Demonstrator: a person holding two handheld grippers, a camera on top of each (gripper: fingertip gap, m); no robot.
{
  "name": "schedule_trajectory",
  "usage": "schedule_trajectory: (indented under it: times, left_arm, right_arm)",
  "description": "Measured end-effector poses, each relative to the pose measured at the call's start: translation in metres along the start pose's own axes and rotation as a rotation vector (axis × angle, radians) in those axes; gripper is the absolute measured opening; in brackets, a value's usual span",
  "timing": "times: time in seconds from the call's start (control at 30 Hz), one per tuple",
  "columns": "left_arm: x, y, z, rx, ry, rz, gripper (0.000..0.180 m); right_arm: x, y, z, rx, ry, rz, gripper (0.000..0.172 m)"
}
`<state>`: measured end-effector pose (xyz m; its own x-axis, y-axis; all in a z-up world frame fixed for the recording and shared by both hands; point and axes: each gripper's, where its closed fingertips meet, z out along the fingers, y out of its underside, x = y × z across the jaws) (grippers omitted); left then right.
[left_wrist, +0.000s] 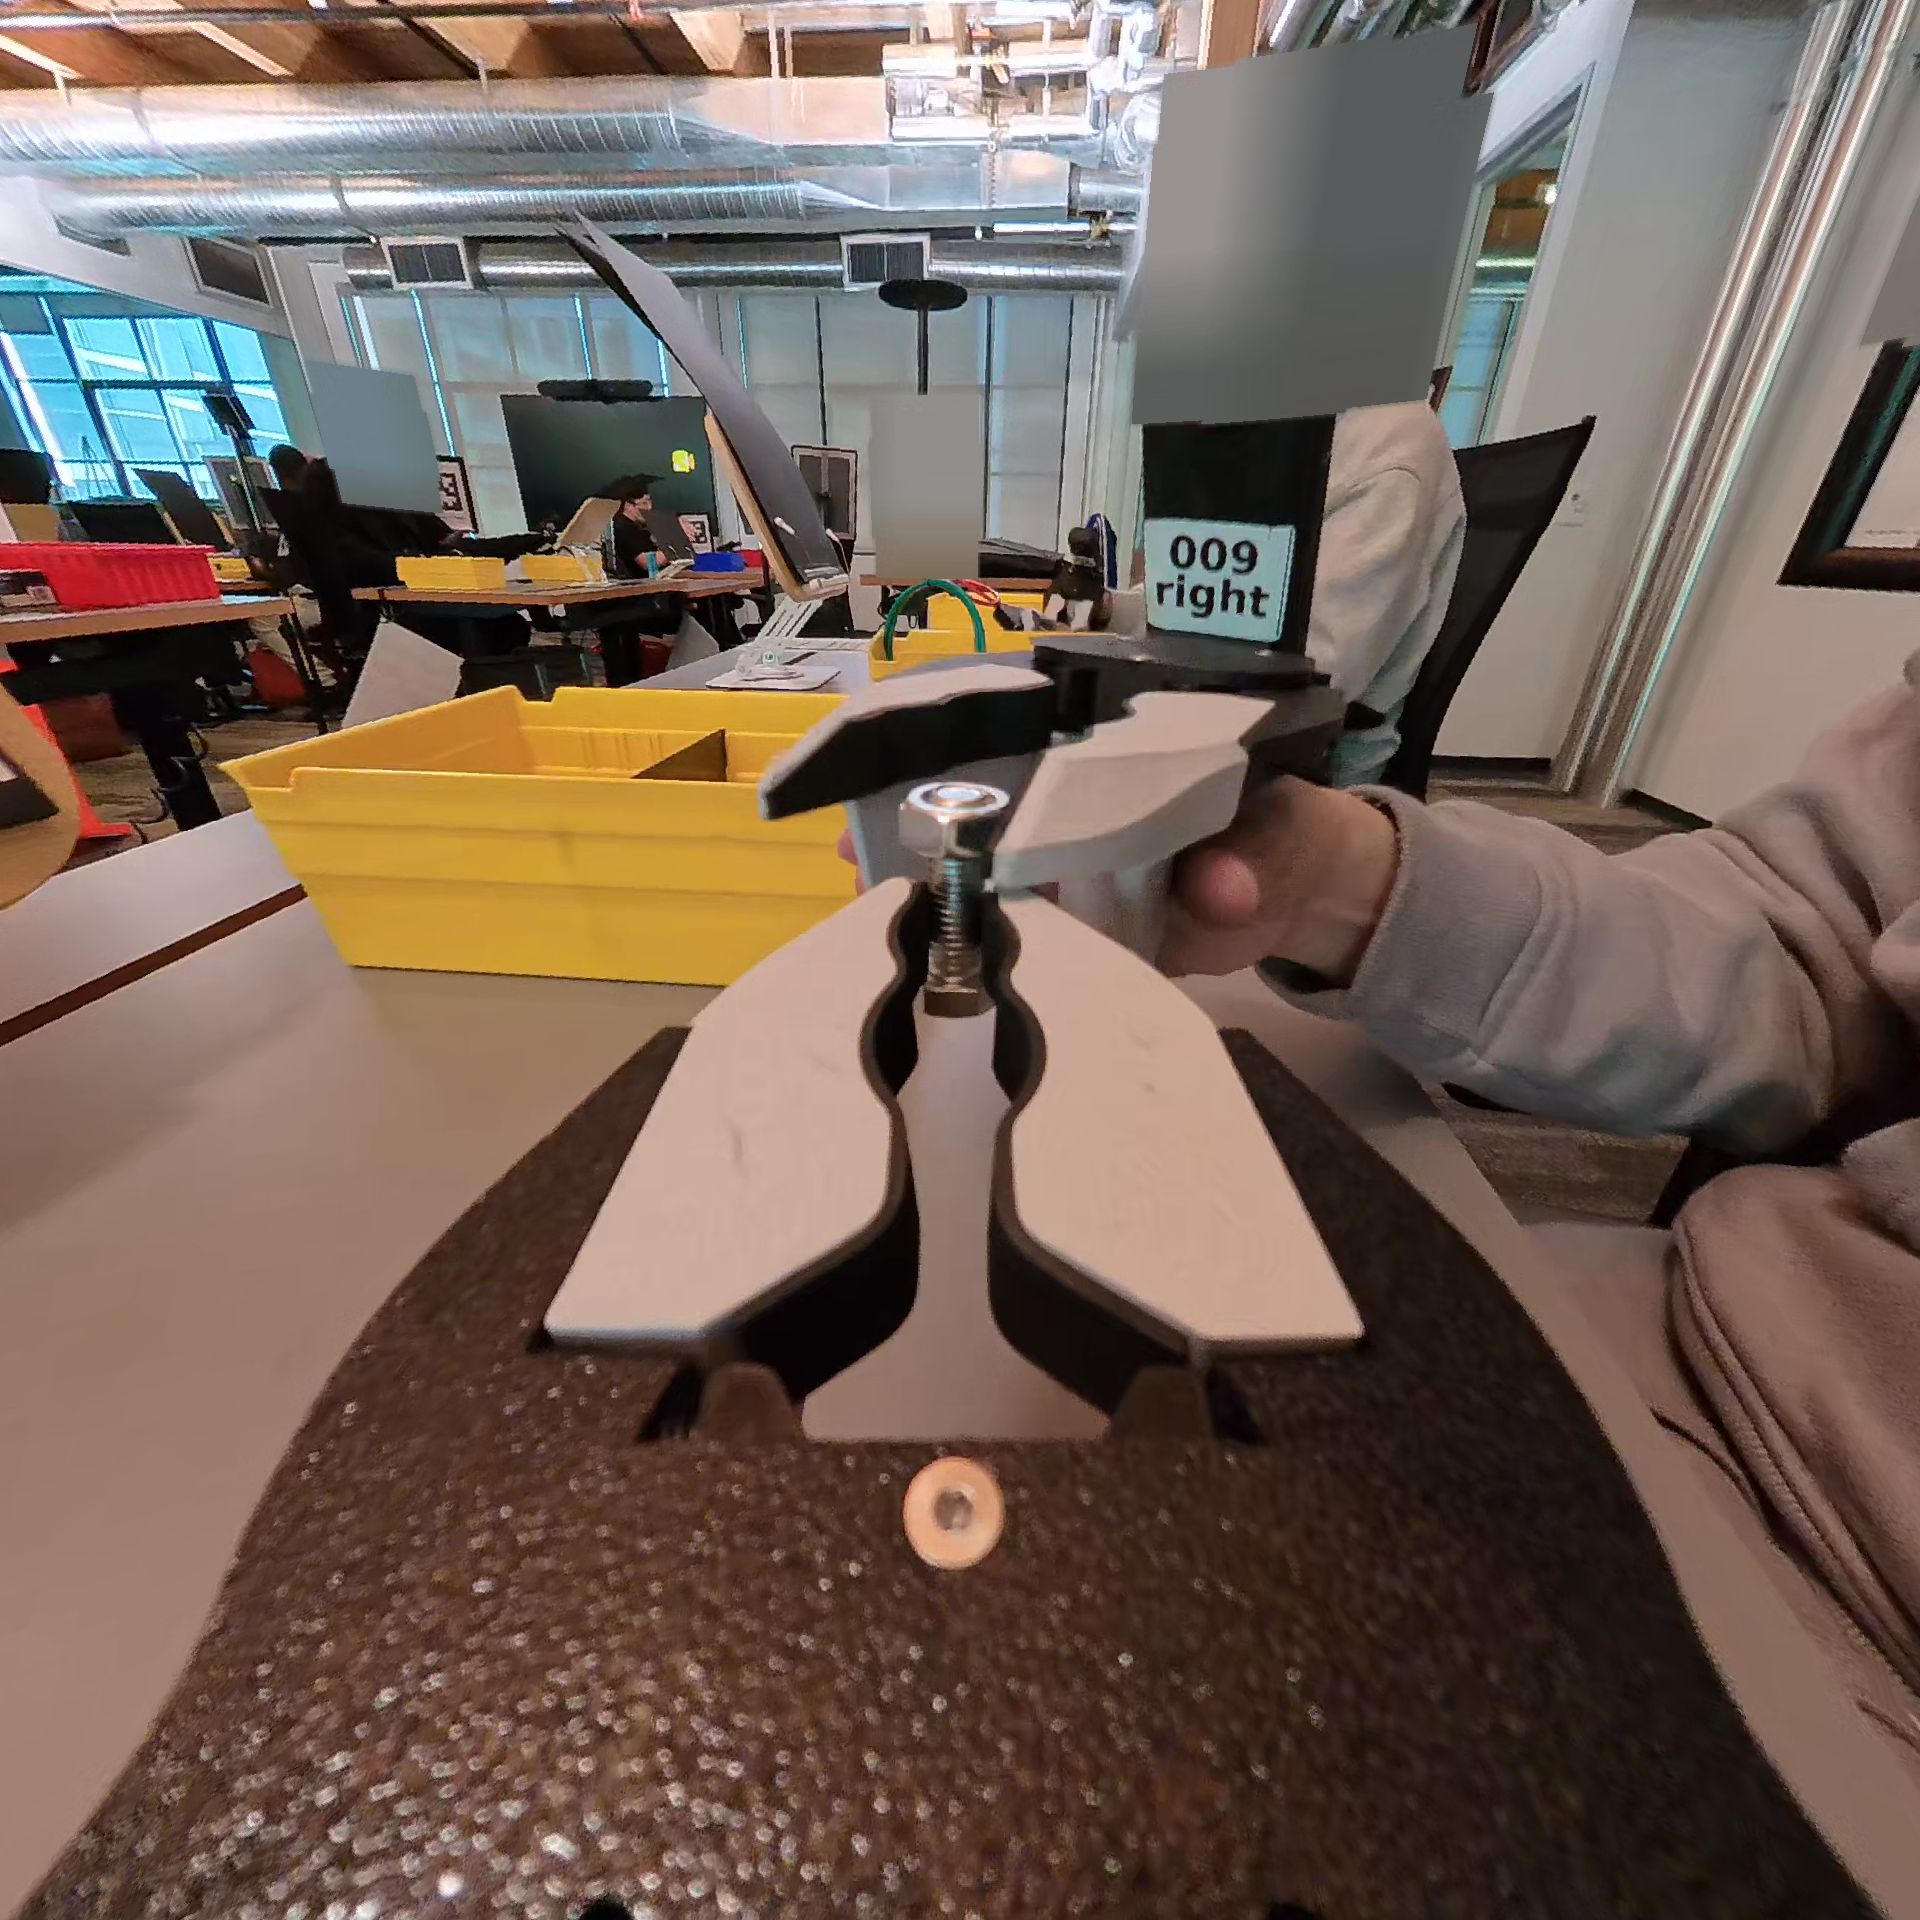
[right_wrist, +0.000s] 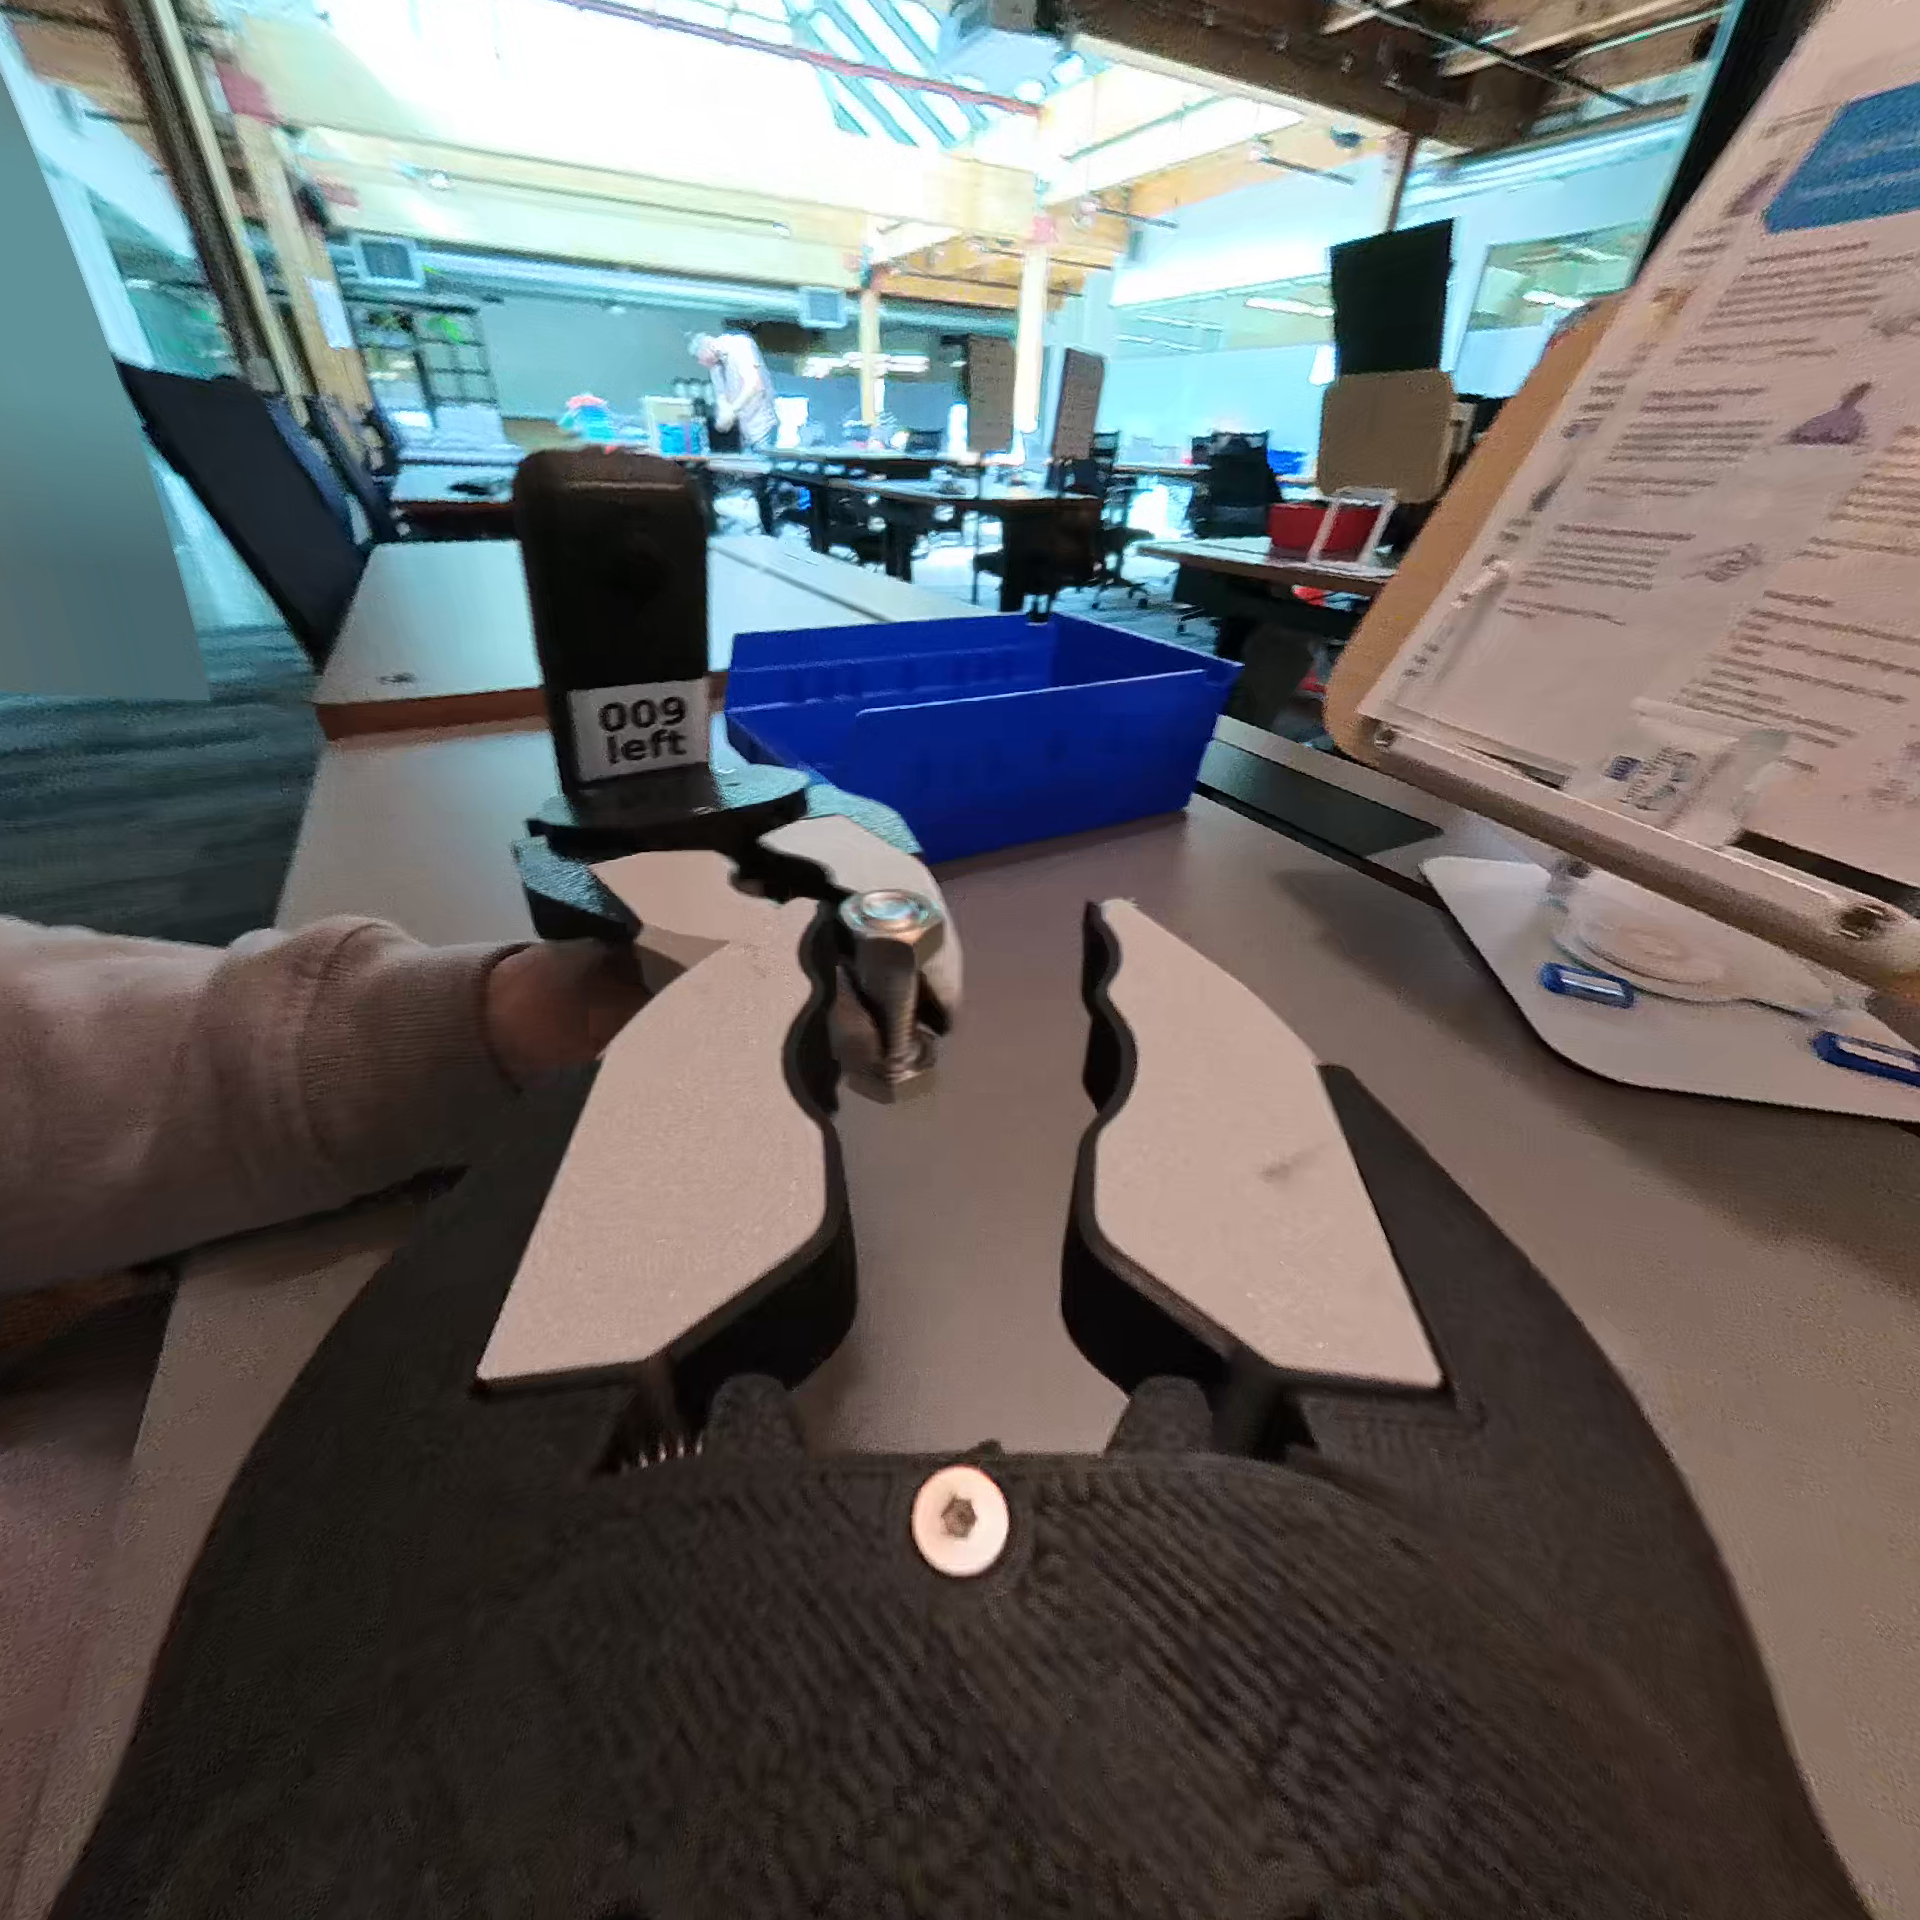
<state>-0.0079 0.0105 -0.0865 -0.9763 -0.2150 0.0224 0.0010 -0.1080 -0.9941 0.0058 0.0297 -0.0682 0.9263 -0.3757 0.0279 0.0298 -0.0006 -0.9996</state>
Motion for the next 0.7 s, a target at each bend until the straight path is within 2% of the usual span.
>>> schedule_trajectory:
  times: [0.07, 0.1, 0.13, 0.2, 0.27, 0.37, 0.53, 0.67, 0.7]
  left_arm:
    - [-0.006, -0.003, -0.004, 0.021, -0.023, -0.023, 0.009]
    - [-0.007, -0.006, -0.006, 0.045, -0.021, -0.029, 0.009]
    - [-0.007, -0.011, -0.009, 0.075, -0.016, -0.027, 0.009]
    - [-0.007, -0.014, -0.011, 0.092, -0.02, -0.021, 0.009]
    - [-0.007, -0.012, -0.009, 0.081, -0.021, -0.026, 0.009]
    - [-0.002, -0.01, -0.004, 0.07, -0.008, -0.01, 0.009]
    - [0.001, -0.007, -0.001, 0.049, -0.005, 0.016, 0.009]
    - [-0.006, -0.009, -0.005, 0.057, -0.041, 0.0, 0.009]
    - [-0.008, -0.011, -0.007, 0.068, -0.045, -0.005, 0.009]
  right_arm:
    - [0.01, -0.002, -0.007, 0.013, 0.014, 0.046, 0.05]
    - [0.021, -0.003, -0.012, 0.02, 0.054, 0.07, 0.039]
    - [0.035, -0.005, -0.02, 0.044, 0.116, 0.085, 0.037]
    - [0.047, -0.006, -0.029, 0.062, 0.14, 0.139, 0.043]
    - [0.033, -0.014, -0.029, 0.096, 0.05, 0.169, 0.048]
    - [-0.003, -0.027, -0.015, 0.155, -0.092, 0.128, 0.045]
    - [-0.009, -0.009, 0.005, 0.087, -0.034, 0.091, 0.041]
    - [0.006, -0.009, -0.003, 0.076, 0.017, 0.076, 0.046]
    - [0.017, -0.01, -0.008, 0.074, 0.063, 0.083, 0.041]
